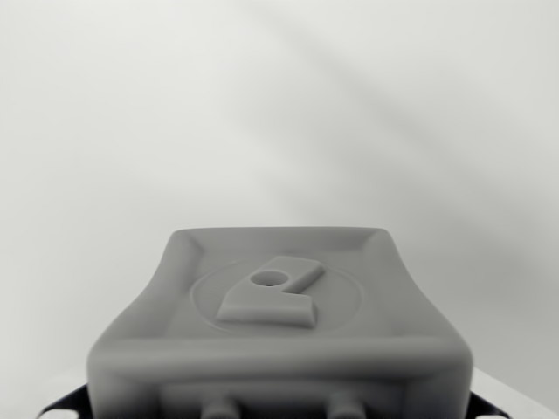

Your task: Destack cube

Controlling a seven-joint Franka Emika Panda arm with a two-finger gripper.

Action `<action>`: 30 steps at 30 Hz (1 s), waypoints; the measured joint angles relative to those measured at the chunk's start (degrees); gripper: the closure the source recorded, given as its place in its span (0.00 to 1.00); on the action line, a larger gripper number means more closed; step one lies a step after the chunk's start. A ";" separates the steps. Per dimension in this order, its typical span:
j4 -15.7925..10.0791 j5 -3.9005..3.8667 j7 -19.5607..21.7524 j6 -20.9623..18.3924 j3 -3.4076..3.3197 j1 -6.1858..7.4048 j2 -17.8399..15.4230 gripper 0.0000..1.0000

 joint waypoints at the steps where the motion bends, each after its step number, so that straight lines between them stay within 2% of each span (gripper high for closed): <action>1: -0.31 0.00 0.00 0.12 0.09 0.05 -0.20 1.00; 7: -1.50 0.00 0.00 1.29 0.38 0.37 -0.54 1.00; 13: -1.37 -0.02 0.03 5.35 0.38 0.38 4.17 1.00; 30: -0.36 -0.79 0.47 13.83 0.05 0.51 13.54 1.00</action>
